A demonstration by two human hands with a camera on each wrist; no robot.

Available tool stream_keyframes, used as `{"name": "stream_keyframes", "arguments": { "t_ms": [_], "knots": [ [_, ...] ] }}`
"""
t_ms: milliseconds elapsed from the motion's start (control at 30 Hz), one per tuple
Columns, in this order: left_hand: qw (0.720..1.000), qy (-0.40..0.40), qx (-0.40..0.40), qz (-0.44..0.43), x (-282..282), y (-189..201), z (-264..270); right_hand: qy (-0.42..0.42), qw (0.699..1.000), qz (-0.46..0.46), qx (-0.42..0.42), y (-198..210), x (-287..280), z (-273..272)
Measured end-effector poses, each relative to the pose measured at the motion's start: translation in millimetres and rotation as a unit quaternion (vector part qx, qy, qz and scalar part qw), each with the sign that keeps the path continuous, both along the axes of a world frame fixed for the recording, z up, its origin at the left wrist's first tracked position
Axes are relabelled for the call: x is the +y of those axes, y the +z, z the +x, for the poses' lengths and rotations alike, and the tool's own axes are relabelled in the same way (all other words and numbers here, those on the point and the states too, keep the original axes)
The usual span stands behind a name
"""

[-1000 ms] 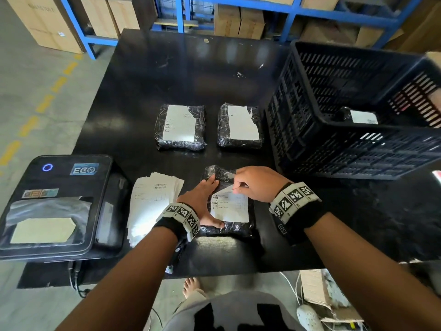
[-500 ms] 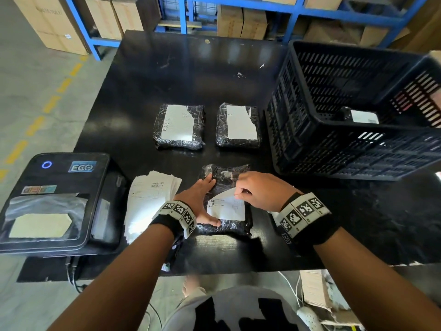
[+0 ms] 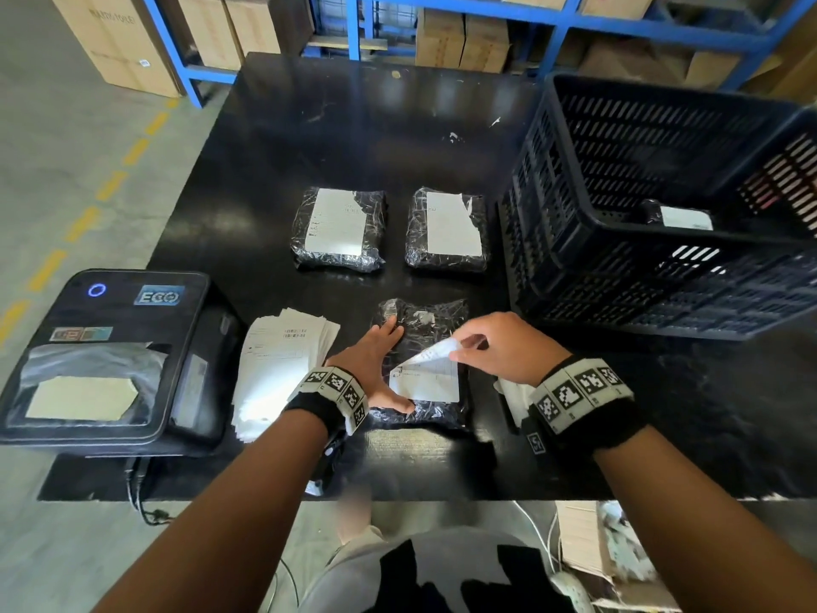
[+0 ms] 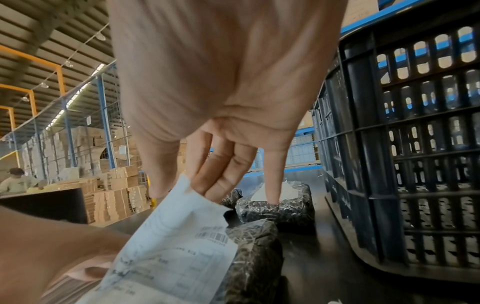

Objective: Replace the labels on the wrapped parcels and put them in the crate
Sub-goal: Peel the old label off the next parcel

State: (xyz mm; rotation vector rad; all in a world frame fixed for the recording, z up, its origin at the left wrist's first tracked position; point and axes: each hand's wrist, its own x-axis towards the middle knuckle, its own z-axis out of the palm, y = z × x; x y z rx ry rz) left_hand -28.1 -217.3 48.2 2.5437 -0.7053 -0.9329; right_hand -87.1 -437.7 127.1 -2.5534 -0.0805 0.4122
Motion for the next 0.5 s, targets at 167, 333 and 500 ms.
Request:
{"name": "stream_keyframes", "arguments": {
  "t_ms": [167, 333, 500],
  "knots": [
    [1.0, -0.003, -0.013, 0.011, -0.7, -6.1, -1.2, -0.023, 0.999, -0.005, 0.037, 2.4, 4.0, 7.8],
    [1.0, 0.001, -0.019, 0.002, 0.5, -12.1, -3.6, 0.058, 0.978, -0.198, -0.045, 2.1, 31.2, 5.6],
    [0.999, 0.0, -0.043, -0.002, 0.7, -11.6, -10.2, 0.109, 0.964, -0.228, -0.086, -8.4, 55.4, 11.7]
  ]
}}
